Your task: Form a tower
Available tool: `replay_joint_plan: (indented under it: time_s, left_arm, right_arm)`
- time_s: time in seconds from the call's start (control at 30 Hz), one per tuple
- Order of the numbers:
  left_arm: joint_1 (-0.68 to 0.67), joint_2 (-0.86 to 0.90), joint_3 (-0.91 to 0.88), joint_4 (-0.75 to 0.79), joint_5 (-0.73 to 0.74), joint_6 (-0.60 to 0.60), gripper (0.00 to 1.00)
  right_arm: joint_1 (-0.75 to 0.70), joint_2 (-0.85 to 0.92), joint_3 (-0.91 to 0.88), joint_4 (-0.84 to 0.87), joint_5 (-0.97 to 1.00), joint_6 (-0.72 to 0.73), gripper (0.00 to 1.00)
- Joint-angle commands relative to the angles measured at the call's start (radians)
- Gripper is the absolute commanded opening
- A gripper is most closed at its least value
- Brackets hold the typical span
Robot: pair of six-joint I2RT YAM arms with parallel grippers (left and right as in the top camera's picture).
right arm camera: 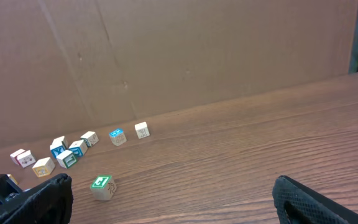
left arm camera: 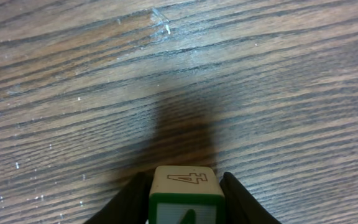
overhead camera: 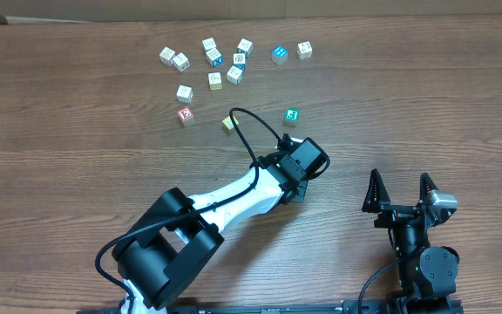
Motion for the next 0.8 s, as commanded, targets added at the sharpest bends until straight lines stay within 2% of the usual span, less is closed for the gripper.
replay_joint_plan:
  time_s: [0.0, 0.1, 0.33, 0.53, 0.63, 0.77]
  left_arm:
    - [-0.003, 0.011, 0.003, -0.005, 0.011, 0.033, 0.30]
    - [-0.003, 0.011, 0.026, -0.039, 0.011, 0.006, 0.30]
    - [-0.003, 0.011, 0.057, -0.078, 0.010, -0.165, 0.34]
    - [0.015, 0.011, 0.058, -0.082, 0.019, -0.298, 0.33]
    - [0.043, 0.011, 0.074, -0.086, 0.096, -0.280, 0.40]
    - [0.084, 0.011, 0.109, -0.103, 0.163, -0.146, 0.43]
  right_arm:
    - [0.005, -0.009, -0.010, 0.004, 0.000, -0.005, 1.00]
    - [0.005, -0.009, -0.010, 0.004, 0.000, -0.005, 1.00]
    - [0.005, -0.009, -0.010, 0.004, 0.000, -0.005, 1.00]
    - [0.005, -0.009, -0.010, 0.004, 0.000, -0.005, 1.00]
    - [0.005, -0.009, -0.010, 0.004, 0.000, -0.005, 1.00]
    - [0.005, -0.009, -0.010, 0.004, 0.000, -0.005, 1.00]
